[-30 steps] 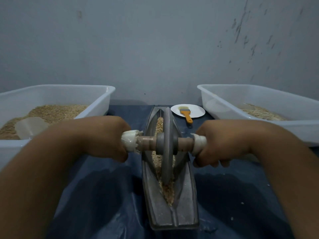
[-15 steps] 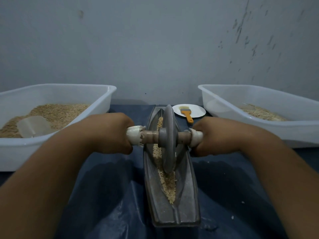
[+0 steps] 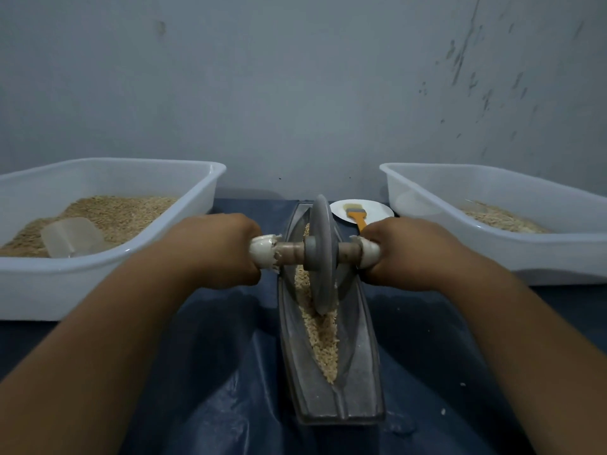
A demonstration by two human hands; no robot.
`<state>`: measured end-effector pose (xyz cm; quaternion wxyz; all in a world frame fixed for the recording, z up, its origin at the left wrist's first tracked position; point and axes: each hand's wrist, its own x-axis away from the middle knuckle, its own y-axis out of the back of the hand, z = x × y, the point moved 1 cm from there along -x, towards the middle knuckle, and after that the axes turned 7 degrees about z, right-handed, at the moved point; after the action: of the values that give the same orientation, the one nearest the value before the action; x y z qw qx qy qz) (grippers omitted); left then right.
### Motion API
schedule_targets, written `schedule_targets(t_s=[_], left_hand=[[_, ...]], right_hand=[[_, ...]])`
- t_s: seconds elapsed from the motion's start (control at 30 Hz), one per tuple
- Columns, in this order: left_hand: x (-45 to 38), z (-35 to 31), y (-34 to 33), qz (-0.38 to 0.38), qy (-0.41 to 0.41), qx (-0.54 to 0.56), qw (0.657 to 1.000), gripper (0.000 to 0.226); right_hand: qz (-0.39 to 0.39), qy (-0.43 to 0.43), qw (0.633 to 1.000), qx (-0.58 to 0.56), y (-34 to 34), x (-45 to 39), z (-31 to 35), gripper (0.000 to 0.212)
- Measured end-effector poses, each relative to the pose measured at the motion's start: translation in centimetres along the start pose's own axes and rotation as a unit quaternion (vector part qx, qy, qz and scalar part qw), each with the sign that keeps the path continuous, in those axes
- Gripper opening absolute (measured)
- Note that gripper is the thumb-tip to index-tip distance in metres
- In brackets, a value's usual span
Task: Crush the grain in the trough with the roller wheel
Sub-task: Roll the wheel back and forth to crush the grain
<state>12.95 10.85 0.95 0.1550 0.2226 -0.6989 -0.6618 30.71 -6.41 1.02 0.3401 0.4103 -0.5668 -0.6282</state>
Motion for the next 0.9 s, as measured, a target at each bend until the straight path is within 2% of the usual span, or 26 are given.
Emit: schedule_targets(t_s=[0.13, 0.2, 0.27, 0.33, 0.4, 0.43, 0.5, 0.6, 0.67, 0.73, 0.83, 0.9], left_hand=[[0.4, 0.5, 0.1, 0.104, -0.009, 0.05, 0.993, 0.021], [0.1, 0.6, -0.2, 0.109, 0.0, 0.059, 0.992, 0.021], [-0.3, 0.6, -0.4, 0.061, 0.012, 0.052, 0.997, 0.019], [-0.6, 0.2, -0.6, -0.041, 0.018, 0.002, 0.999, 0.019], [-0.8, -0.3, -0.9, -0.137, 0.019, -0.057, 0.989, 0.021], [-0.8, -0.5, -1.0, -0.157, 0.016, -0.069, 0.985, 0.022], [-0.6, -0.5, -1.0, -0.13, 0.012, -0.061, 0.99, 0.017], [-0.5, 0.1, -0.6, -0.023, 0.016, -0.029, 0.999, 0.018], [-0.6, 0.2, -0.6, -0.019, 0.018, -0.018, 0.999, 0.016], [-0.9, 0.1, -1.0, -0.076, 0.02, -0.024, 0.997, 0.015], [-1.7, -0.5, -1.6, -0.188, 0.02, -0.072, 0.979, 0.018], [-2.2, -0.7, -1.8, -0.231, 0.024, -0.092, 0.968, 0.016]], right_hand=[[0.115, 0.004, 0.993, -0.036, 1.4, 1.1, 0.1, 0.023], [0.1, 0.013, 0.994, -0.034, 1.5, 1.1, 0.2, 0.023], [0.032, 0.009, 0.999, -0.007, 0.8, 0.4, 0.3, 0.024], [-0.041, -0.014, 0.999, 0.015, -0.3, -0.3, 0.2, 0.025], [-0.068, -0.028, 0.997, 0.002, -1.1, -0.8, 0.0, 0.021], [-0.062, -0.03, 0.998, -0.004, -1.2, -0.9, -0.1, 0.02], [-0.018, -0.021, 1.0, -0.013, -0.9, -0.7, -0.5, 0.02], [0.091, 0.003, 0.994, -0.068, 0.3, -0.1, -1.1, 0.019], [0.127, 0.001, 0.987, -0.098, 0.4, 0.0, -1.5, 0.019], [0.086, -0.011, 0.992, -0.086, -0.3, -0.6, -1.7, 0.016], [-0.093, -0.034, 0.995, -0.011, -1.7, -1.9, -1.7, 0.024], [-0.173, -0.032, 0.984, 0.025, -2.5, -2.7, -1.5, 0.025]])
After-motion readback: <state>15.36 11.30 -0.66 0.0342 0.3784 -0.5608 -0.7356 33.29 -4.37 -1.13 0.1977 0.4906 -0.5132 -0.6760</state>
